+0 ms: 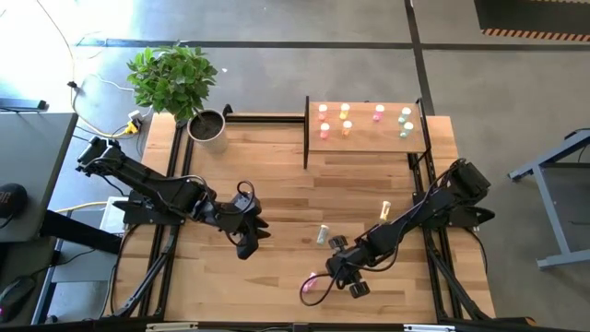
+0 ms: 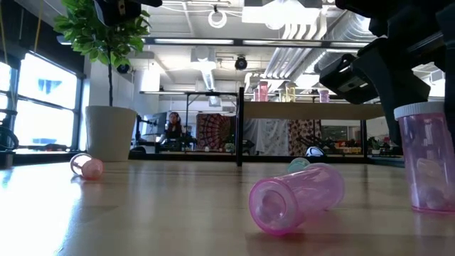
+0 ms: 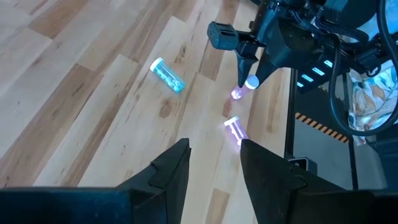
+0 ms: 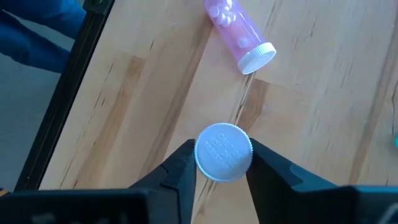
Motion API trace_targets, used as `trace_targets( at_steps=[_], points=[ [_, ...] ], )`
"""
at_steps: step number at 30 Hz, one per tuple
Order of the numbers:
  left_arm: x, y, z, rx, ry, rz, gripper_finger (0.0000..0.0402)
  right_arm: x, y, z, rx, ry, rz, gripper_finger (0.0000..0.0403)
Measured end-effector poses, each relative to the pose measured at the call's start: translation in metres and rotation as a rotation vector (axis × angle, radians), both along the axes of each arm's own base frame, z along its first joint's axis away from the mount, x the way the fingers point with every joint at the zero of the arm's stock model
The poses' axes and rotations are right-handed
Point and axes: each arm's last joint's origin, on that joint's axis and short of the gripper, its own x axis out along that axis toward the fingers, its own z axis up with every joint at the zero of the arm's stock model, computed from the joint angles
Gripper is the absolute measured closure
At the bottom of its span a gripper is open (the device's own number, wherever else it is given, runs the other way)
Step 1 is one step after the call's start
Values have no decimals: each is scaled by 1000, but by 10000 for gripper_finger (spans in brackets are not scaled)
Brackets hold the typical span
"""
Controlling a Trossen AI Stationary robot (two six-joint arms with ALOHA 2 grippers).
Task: Pick and place medicine bottles onto shelf by color
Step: Put the right violet medicine bottle aligned with the other violet medicine bottle on the shelf
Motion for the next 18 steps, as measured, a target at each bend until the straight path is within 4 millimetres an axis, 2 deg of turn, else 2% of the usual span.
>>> trace_targets(
  at_steps=[12,18],
  points=[
    [0,1,0,66,-9,11,268,-1,-1,2,28,32,-87,296],
    [0,4,1,190,-16,11,268,-2,-4,11,52,29,-247,296]
  ],
)
